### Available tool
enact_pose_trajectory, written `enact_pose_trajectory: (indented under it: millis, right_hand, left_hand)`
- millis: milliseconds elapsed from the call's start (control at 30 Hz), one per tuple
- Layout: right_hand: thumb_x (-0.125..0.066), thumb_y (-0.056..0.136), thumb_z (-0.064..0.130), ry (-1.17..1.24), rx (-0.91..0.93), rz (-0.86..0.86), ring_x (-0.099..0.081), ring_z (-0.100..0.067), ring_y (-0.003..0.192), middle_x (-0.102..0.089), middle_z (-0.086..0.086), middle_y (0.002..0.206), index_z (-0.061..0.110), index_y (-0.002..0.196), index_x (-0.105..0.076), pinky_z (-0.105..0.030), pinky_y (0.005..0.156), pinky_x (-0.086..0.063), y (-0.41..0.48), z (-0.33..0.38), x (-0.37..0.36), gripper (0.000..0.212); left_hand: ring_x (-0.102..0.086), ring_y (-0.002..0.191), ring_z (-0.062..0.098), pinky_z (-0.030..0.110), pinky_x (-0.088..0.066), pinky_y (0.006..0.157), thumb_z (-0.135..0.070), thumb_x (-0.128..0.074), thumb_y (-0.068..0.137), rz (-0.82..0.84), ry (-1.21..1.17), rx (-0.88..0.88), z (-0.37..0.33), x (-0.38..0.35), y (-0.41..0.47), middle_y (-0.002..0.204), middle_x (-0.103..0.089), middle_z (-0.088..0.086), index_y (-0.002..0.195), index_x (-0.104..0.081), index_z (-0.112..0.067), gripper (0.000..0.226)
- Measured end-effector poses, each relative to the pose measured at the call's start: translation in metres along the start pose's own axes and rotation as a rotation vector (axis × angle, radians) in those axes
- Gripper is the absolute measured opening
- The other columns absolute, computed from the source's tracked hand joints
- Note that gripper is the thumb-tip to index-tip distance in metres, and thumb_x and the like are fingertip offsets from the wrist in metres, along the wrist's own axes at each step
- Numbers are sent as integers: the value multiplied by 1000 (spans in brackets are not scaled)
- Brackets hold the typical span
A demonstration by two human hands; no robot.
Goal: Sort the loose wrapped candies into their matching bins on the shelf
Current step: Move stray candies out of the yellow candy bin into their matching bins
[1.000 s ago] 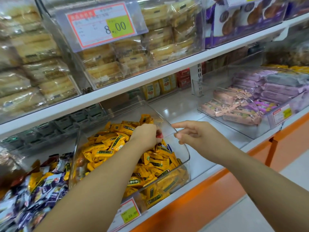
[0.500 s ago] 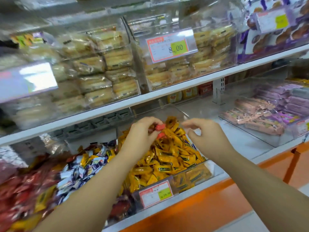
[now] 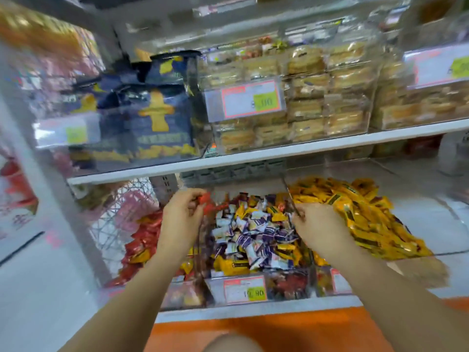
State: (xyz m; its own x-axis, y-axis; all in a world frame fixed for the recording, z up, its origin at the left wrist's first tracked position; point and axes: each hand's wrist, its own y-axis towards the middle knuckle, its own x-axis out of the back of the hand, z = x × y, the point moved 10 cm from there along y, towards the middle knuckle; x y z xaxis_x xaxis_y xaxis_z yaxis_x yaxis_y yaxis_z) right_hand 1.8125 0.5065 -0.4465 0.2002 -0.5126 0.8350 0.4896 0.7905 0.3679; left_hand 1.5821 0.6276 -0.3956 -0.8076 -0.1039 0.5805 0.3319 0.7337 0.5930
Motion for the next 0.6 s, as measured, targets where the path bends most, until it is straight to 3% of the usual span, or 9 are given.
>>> enact_pose_trajectory:
  millis: [100, 200, 267, 333, 467, 600]
  right_hand:
    - [-50, 94, 27, -62, -12, -50, -61, -29, 91, -68, -10, 93, 10, 106, -65, -28, 52, -27, 3, 3, 2, 26]
    - [-53, 93, 26, -38, -15, -34, -60, -30, 91, -68, -11, 95, 9, 106, -66, -28, 53, -27, 6, 2, 0, 25]
    - [-53, 94, 27, -21, 13, -14, -60, -27, 93, -68, -9, 96, 9, 108, -66, -25, 54, -27, 7, 4, -1, 26]
    - [-53, 94, 29, 28, 46, 46, -61, -22, 98, -69, -6, 102, 11, 114, -65, -19, 54, -31, 6, 4, -3, 29]
    - [-55, 94, 27, 179, 62, 160, -60, -14, 107, -65, -2, 120, 15, 125, -60, -19, 85, -42, 0, 0, 6, 34]
    - [-57, 93, 23, 265, 78, 102, -56, -1, 93, -66, 5, 114, 18, 120, -64, -11, 79, -39, -7, -19, 37, 29]
  left_hand:
    - [-60, 84, 18, 36, -50, 84, -4, -62, 88, -71, 3, 102, 42, 23, 5, 97, -61, 7, 104, -63, -22, 25]
    - [-53, 114, 29, 31, -37, 99, -13, -62, 90, 164, 212, 134, 64, 5, 5, 123, -54, 14, 129, -54, -9, 41]
    - [-48, 119, 28, 25, -32, 99, -14, -60, 91, 244, 241, 95, 59, -5, 4, 128, -50, 13, 137, -46, -10, 48]
    - [-49, 118, 26, 24, -33, 97, -11, -57, 92, 208, 207, 17, 37, -6, 6, 125, -52, 10, 135, -48, -11, 44]
    - [-52, 105, 9, 16, -36, 90, -12, -54, 94, 282, 120, -144, -31, -34, 3, 113, -57, -4, 124, -60, -18, 31]
    - [-52, 95, -2, 8, -39, 85, -15, -53, 95, 387, 37, -259, -94, -78, -4, 103, -57, -16, 115, -64, -23, 24]
